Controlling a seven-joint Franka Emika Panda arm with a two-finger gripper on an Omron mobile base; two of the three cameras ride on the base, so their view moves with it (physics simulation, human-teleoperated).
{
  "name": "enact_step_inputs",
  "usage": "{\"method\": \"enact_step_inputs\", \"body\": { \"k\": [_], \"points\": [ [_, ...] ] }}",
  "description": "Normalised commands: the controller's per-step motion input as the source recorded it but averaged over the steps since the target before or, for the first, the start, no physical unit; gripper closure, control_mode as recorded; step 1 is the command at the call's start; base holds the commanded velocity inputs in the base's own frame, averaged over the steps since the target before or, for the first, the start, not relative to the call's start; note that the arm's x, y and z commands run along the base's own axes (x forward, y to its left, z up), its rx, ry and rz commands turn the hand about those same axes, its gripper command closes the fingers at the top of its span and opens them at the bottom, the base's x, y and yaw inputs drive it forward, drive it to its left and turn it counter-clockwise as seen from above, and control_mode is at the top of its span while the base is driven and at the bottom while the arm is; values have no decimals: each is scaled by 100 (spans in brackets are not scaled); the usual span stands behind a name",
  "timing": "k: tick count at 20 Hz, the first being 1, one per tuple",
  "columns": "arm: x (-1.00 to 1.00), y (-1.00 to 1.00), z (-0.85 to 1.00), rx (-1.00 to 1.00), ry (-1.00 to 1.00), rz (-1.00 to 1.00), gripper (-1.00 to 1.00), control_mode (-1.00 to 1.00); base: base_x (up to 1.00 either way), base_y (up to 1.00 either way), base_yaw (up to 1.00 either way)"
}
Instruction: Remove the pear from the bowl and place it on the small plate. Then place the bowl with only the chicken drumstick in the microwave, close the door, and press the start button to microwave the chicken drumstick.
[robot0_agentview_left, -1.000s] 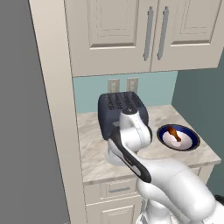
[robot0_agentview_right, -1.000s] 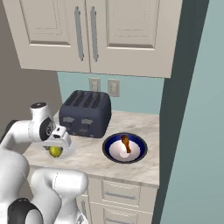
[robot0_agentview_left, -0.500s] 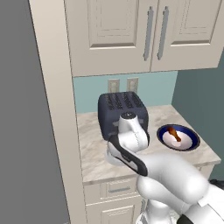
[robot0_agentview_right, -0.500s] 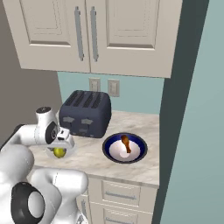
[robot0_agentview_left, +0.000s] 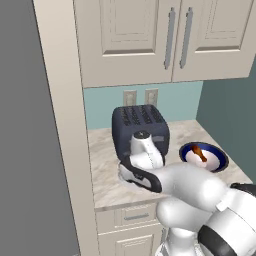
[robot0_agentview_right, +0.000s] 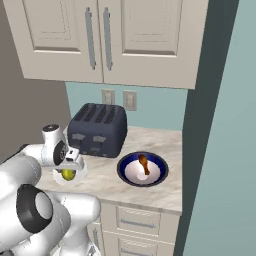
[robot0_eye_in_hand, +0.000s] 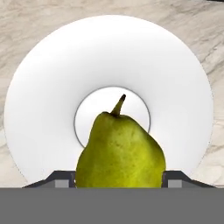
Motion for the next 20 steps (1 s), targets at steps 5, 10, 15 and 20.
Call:
{"method": "enact_step_inputs", "body": {
  "k": [5,10,15,20],
  "points": [
    [11,6,-3,0,0,0,-100,-100,0,0,0],
    [-11,-4,29,0,0,0,-100,-100,0,0,0],
    [-37,-10,61,0,-8,0,-100,-100,0,0,0],
    [-57,-46,40,0,-12,0,-100,-100,0,0,0]
  ]
}}
